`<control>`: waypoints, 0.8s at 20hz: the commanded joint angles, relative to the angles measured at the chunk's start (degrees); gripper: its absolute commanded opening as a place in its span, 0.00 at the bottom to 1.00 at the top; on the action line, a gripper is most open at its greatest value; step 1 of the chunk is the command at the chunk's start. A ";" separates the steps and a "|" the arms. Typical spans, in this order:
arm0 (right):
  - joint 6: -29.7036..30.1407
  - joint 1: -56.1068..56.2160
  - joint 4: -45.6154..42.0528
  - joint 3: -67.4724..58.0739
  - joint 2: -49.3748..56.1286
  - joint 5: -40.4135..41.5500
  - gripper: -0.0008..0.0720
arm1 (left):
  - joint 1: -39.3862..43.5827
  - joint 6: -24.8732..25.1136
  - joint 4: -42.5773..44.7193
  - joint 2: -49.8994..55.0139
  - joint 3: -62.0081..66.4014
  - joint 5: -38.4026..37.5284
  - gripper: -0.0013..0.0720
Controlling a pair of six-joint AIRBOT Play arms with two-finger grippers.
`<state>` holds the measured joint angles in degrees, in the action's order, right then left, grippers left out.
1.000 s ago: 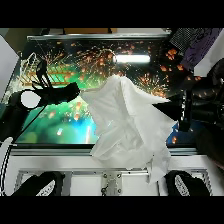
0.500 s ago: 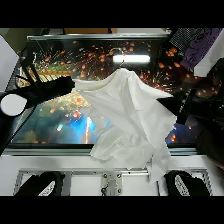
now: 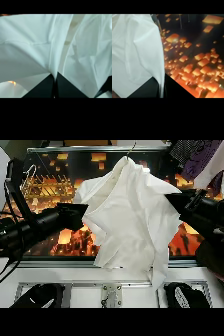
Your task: Fold the clothes and pants, and hang the long-sleeved shirts on hangers.
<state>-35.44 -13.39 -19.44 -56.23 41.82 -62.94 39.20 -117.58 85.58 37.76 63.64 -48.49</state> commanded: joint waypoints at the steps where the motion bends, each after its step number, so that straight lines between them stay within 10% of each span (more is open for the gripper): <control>1: -0.20 0.04 4.61 -2.05 -0.04 3.13 0.02 | 8.72 -5.40 6.38 0.42 1.60 1.01 0.04; 4: -0.20 0.02 7.54 -4.31 -0.04 3.37 0.02 | 10.73 -0.42 6.43 6.51 7.45 0.02 0.04; 7: -0.20 -0.20 7.43 -6.47 -0.07 5.68 0.02 | 7.61 1.73 6.45 12.63 14.91 -1.51 0.97; 12: -4.66 -0.24 -6.03 -10.64 -0.09 16.28 0.02 | -2.32 2.99 6.32 16.04 23.93 -5.33 0.97; 13: -7.06 -0.37 -10.49 -11.39 -0.11 18.75 0.02 | -3.37 3.21 6.32 16.00 24.41 -6.01 0.82; 15: -13.00 -1.73 -20.50 -12.92 -0.28 22.34 0.02 | -4.72 4.72 6.27 15.30 23.87 -6.73 0.16; 16: -17.16 -2.97 -26.29 -13.66 -0.52 23.56 0.02 | -5.11 5.31 6.27 14.73 23.12 -6.60 0.04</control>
<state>-43.48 -14.66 -30.41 -67.75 41.60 -45.74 36.47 -114.04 91.92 52.77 86.28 -53.71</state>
